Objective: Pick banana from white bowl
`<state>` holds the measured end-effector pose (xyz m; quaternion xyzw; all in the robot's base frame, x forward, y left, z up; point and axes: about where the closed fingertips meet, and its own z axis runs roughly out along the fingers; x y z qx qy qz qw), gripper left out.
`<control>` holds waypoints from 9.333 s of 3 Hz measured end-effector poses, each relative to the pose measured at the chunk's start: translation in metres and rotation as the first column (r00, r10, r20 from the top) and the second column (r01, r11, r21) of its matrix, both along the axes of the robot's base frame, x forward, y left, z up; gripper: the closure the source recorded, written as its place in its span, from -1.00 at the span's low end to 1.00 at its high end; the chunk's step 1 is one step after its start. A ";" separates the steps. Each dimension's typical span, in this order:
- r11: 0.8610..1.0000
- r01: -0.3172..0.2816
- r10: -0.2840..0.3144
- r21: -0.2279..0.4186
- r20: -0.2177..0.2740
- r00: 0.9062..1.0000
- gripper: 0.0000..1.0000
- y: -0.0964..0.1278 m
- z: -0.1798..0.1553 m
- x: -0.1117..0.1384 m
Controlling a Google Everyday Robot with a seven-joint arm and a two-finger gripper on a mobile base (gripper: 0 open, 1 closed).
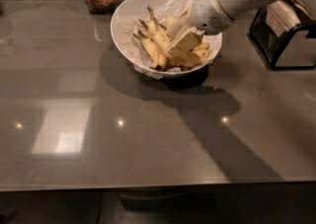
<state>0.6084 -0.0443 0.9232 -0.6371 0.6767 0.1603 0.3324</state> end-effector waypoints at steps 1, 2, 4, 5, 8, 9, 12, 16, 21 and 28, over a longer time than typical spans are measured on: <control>1.000 0.000 0.000 -0.005 -0.009 1.000 -0.04 0.000 -0.002 0.001; 1.000 -0.004 0.004 -0.008 -0.017 1.000 -0.04 0.002 -0.002 0.002; 0.999 -0.031 0.030 -0.016 -0.040 0.999 -0.04 0.012 -0.005 0.004; 0.999 -0.043 0.042 -0.023 -0.050 0.998 -0.04 0.016 -0.005 0.004; 0.991 -0.080 0.072 -0.107 -0.071 0.995 -0.02 0.030 -0.009 -0.001; 0.985 -0.097 0.085 -0.146 -0.085 0.993 0.00 0.034 -0.010 -0.005; 0.971 -0.106 0.089 -0.214 -0.087 0.992 1.00 0.040 -0.012 -0.009; 0.995 0.008 -0.006 -0.101 0.020 1.000 1.00 0.009 0.051 -0.029; 0.989 0.105 -0.103 0.102 -0.024 0.994 -0.22 -0.040 0.089 -0.091; 0.994 0.104 -0.104 0.040 0.003 0.995 -0.36 -0.015 0.016 -0.058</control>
Offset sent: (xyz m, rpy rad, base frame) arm 0.0111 0.0067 -0.0271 -0.0262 0.0617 0.0201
